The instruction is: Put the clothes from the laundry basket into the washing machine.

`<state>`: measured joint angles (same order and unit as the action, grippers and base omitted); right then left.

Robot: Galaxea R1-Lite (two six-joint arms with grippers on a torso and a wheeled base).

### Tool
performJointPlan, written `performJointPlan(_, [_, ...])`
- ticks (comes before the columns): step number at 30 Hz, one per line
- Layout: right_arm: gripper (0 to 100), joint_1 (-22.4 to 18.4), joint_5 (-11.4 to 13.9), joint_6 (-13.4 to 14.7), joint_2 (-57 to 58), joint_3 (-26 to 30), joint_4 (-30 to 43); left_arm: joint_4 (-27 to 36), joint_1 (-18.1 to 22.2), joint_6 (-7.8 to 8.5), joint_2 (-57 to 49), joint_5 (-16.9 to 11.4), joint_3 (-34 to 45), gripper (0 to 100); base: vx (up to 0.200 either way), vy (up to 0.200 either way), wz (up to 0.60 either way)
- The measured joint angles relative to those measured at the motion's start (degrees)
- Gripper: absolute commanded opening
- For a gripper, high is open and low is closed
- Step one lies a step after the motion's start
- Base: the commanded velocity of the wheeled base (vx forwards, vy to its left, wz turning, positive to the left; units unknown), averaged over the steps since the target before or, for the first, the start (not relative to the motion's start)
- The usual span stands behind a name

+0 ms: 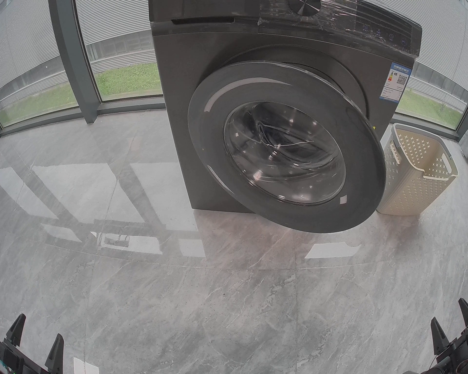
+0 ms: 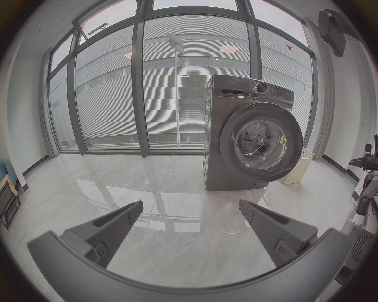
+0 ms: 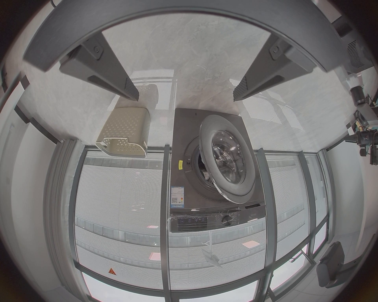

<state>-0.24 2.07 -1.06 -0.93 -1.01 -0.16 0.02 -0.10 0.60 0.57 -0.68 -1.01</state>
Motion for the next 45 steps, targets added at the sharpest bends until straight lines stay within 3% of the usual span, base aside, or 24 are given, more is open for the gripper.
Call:
performJointPlan(5, [100, 0.06, 0.02, 0.05, 0.00, 0.00, 0.00, -0.02, 0.07, 0.05, 0.00, 0.06, 0.00, 100, 0.000, -0.200, 0.00])
performJointPlan(18, [100, 0.04, 0.52, 0.11, 0.00, -0.72, -1.80, -0.02, 0.02, 0.13, 0.05, 0.00, 0.00, 100, 0.000, 0.000, 0.00])
performJointPlan(22, [100, 0.15, 2.00, 0.57, -0.72, -4.35, -2.68, -0.02, 0.00, 0.18, 0.06, -0.05, 0.00, 100, 0.000, 0.000, 0.00])
performJointPlan(31, [100, 0.77, 8.95, 1.13, -14.95, -8.22, -8.87, -0.02, 0.05, 0.13, 0.09, -0.16, 0.00, 100, 0.000, -0.178, 0.00])
performJointPlan(37, [100, 4.64, 10.65, 3.16, -30.85, -9.37, -18.40, -0.02, 0.05, 0.11, 0.13, -0.16, 0.00, 100, 0.000, -0.133, 0.00])
performJointPlan(45, [100, 15.31, 8.63, 9.87, -53.46, -11.30, -31.50, 0.00, 0.10, 0.06, 0.17, -0.22, 0.00, 100, 0.000, 0.000, 0.00])
